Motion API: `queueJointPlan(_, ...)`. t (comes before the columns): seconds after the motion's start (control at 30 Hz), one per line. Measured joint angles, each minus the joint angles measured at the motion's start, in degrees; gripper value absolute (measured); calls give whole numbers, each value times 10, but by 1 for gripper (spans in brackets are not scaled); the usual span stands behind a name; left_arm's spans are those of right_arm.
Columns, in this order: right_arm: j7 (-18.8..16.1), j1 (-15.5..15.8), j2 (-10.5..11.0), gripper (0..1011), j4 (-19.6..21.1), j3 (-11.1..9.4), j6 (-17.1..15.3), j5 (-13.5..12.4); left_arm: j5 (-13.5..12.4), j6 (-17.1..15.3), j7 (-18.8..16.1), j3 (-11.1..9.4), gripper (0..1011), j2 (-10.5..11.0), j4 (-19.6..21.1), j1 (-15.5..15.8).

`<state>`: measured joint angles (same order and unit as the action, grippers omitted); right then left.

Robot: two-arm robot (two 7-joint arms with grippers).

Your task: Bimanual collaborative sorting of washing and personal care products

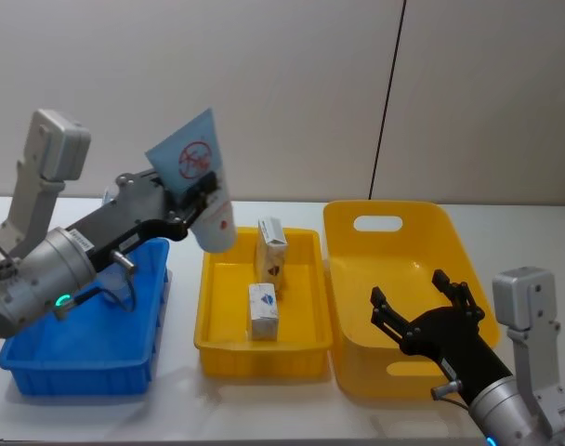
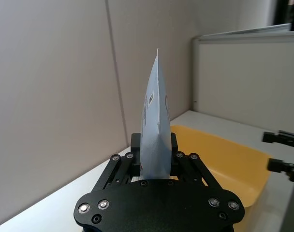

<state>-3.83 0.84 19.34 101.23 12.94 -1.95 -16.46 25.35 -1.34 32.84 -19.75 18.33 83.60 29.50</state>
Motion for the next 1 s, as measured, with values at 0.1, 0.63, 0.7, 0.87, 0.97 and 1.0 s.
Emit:
queueJointPlan(0.1, 0, 0, 0, 1004, 0, 0, 0, 0, 8, -1, 19, -6, 265, 0, -5, 7)
queueJointPlan(0.63, -11, -4, 3, 1003, 2, 3, -4, 1, 45, -12, 111, -44, 265, -8, -38, 55)
queueJointPlan(0.7, -19, -7, 6, 1004, 3, 6, -6, 1, 47, -13, 114, -45, 265, -9, -40, 57)
queueJointPlan(0.87, -39, -15, 12, 1004, 6, 11, -12, 0, 51, -14, 125, -50, 265, -10, -43, 63)
queueJointPlan(0.97, -58, -23, 18, 1004, 9, 17, -16, 0, 53, -15, 130, -52, 265, -11, -45, 65)
queueJointPlan(1.0, -58, -23, 18, 1004, 9, 17, -16, 0, 54, -15, 131, -53, 265, -11, -45, 66)
